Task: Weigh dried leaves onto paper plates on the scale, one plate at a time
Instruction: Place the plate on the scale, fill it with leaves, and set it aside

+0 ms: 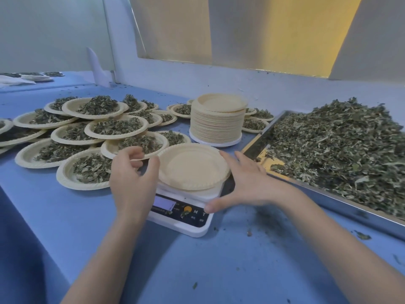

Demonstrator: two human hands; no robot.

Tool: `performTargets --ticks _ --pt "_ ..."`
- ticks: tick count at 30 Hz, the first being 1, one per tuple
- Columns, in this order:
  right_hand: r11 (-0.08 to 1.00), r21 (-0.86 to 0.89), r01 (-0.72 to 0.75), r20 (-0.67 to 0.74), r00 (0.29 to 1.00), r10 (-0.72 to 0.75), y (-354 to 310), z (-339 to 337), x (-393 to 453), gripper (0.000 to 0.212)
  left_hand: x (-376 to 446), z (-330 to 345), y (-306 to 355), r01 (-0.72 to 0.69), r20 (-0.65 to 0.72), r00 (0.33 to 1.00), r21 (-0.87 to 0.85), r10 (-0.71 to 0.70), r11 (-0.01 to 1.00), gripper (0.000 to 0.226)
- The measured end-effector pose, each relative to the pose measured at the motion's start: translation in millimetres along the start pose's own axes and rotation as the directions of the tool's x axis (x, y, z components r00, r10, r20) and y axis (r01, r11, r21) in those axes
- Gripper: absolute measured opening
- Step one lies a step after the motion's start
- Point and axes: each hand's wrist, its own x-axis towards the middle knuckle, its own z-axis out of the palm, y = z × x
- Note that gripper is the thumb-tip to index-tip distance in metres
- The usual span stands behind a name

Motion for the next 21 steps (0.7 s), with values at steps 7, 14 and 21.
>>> performTargets --ticks 7,14,21 --pt "0.988 -0.111 -0.107 0.034 0.993 0.111 -12.1 3.4 10.9 0.147 -4.9 -9.3 -3.3 0.074 -0.011 0.997 -0.061 -0.075 0.995 0.02" --pt "0.967 -0.19 -0.17 0.136 0.971 0.198 -28.8 -9.3 18.3 0.152 -4.2 -8.8 -4.2 0.109 0.0 0.994 -0.081 -0.109 0.991 0.018" --pt "0.964 -0.214 -0.157 0.177 0.964 0.197 -32.1 -11.4 16.4 0.149 -4.7 -8.8 -3.6 0.13 0.02 0.991 -0.093 -0.129 0.987 0.02"
